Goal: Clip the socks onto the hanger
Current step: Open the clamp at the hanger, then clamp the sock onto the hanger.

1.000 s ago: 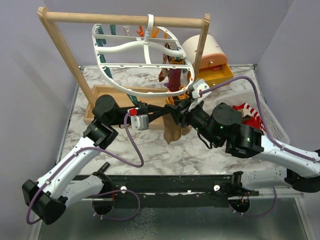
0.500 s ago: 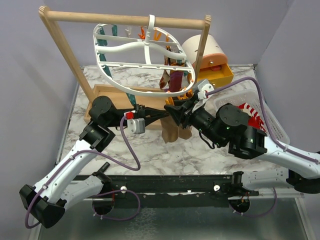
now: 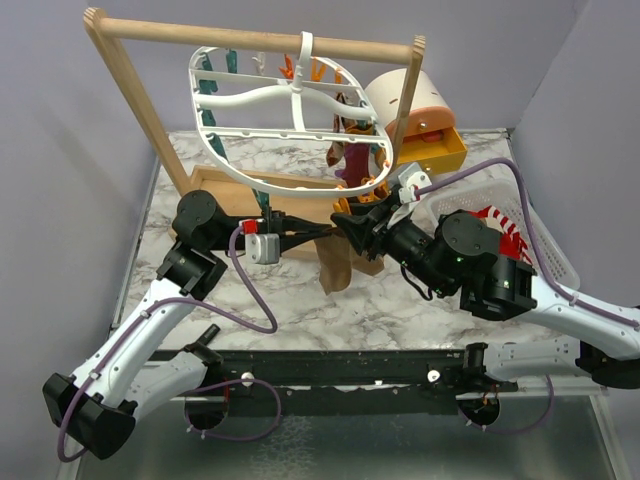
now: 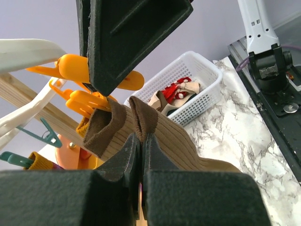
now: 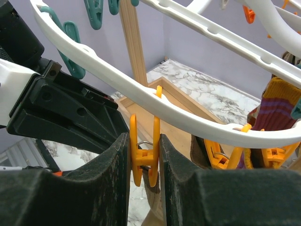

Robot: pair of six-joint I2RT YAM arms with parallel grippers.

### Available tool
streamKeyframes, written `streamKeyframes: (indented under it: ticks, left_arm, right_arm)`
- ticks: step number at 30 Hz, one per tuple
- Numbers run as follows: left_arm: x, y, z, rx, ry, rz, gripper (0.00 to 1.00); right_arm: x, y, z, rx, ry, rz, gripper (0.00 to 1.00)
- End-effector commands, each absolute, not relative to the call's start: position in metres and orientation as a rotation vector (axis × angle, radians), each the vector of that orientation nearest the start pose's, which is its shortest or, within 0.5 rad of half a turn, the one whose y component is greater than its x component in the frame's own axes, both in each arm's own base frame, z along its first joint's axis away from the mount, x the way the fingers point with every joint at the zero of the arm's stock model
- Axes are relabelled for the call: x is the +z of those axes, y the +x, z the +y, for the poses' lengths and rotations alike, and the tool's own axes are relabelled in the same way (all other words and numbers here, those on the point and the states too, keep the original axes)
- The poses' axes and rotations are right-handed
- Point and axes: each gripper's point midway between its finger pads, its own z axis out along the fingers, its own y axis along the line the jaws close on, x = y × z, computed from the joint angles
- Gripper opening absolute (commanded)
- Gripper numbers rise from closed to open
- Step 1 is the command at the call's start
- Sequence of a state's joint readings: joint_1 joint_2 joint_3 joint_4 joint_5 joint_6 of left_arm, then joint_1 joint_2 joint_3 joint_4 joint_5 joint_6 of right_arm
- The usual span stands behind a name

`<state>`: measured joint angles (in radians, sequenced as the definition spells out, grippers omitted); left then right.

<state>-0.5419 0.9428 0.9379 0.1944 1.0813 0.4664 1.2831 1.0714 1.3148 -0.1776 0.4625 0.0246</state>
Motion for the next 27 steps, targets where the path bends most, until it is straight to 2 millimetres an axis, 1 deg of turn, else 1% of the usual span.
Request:
streamKeyframes:
  ticks: [1,3,7,15,21,27]
  left_arm:
    - [0.382,0.158,-0.272,-0.848,1.424,0.594,0.0]
    - [0.381,0.157,-0.272,-0.853,1.428,0.592,0.0]
    - [0.382,0.154,-0.272,-0.867,1.434,0.581,0.0]
    - [0.391,0.153,-0.273,-0.87,1.431,0.554,0.0]
    - [0.394,0.157,-0.274,-0.86,1.425,0.554,0.0]
    - [0.399,0.156,-0.274,-0.853,1.423,0.541,0.0]
  right_arm:
    - [0.43,0.16,0.32,0.75,-0.65,1.424,0.0]
    - [0.432,0.158,0.323,0.768,-0.656,1.414,0.0]
    - [0.429,0.156,0.327,0.782,-0.667,1.421,0.0]
    - [0.425,0.155,0.328,0.788,-0.671,1.428,0.0]
    - [0.425,0.151,0.33,0.811,-0.69,1.425,0.0]
    - [0.42,0.149,0.333,0.814,-0.714,1.433,0.0]
